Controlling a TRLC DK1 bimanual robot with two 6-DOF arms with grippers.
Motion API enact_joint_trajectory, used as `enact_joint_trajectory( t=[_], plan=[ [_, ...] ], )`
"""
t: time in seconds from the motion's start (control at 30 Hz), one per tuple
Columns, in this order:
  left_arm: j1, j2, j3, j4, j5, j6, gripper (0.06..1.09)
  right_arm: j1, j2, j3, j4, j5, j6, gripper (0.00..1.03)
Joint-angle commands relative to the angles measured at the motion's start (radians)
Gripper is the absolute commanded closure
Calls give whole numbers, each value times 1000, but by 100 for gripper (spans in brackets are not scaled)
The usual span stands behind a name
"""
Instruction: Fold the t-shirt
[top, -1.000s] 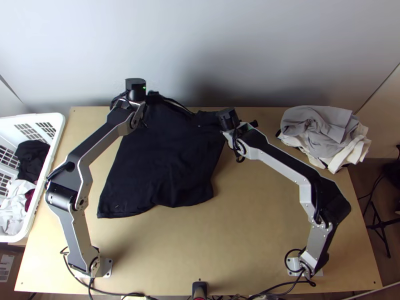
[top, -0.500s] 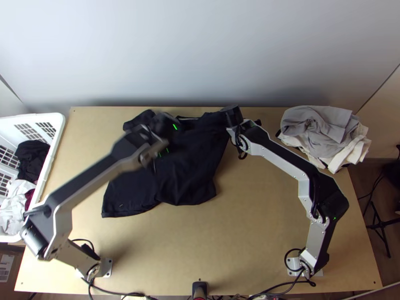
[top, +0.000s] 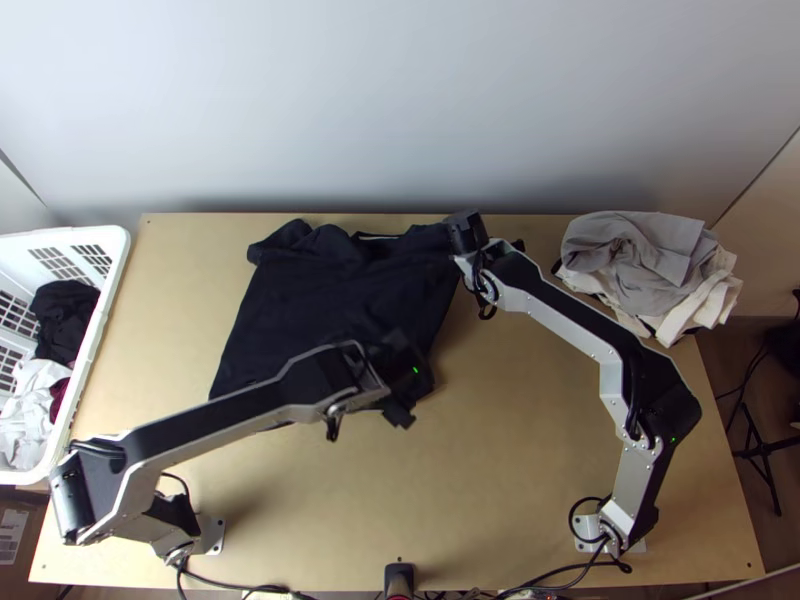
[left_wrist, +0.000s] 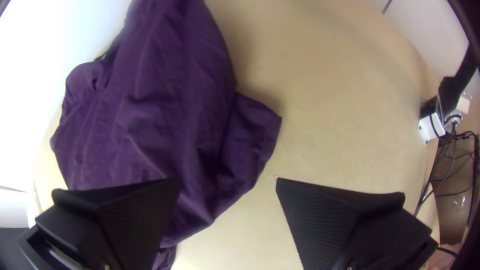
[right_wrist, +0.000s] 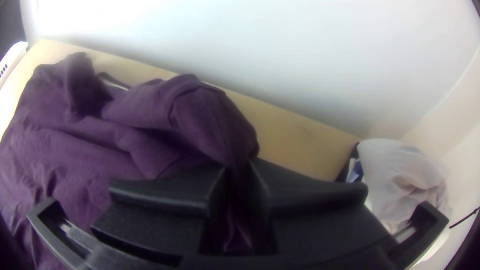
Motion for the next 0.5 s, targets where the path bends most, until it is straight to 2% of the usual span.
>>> enact_joint_trajectory(
  t=[0.0,0.27,0.47],
  plan=[
    [-65,57,-54,95,1,-3,16,8,-12,-4,-3,-1,0,100],
    [-64,130,-71,234,-2,17,16,8,-23,-5,-6,-1,0,100],
    [-65,180,-39,237,-2,27,16,6,-26,-2,-6,-1,0,100]
  ],
)
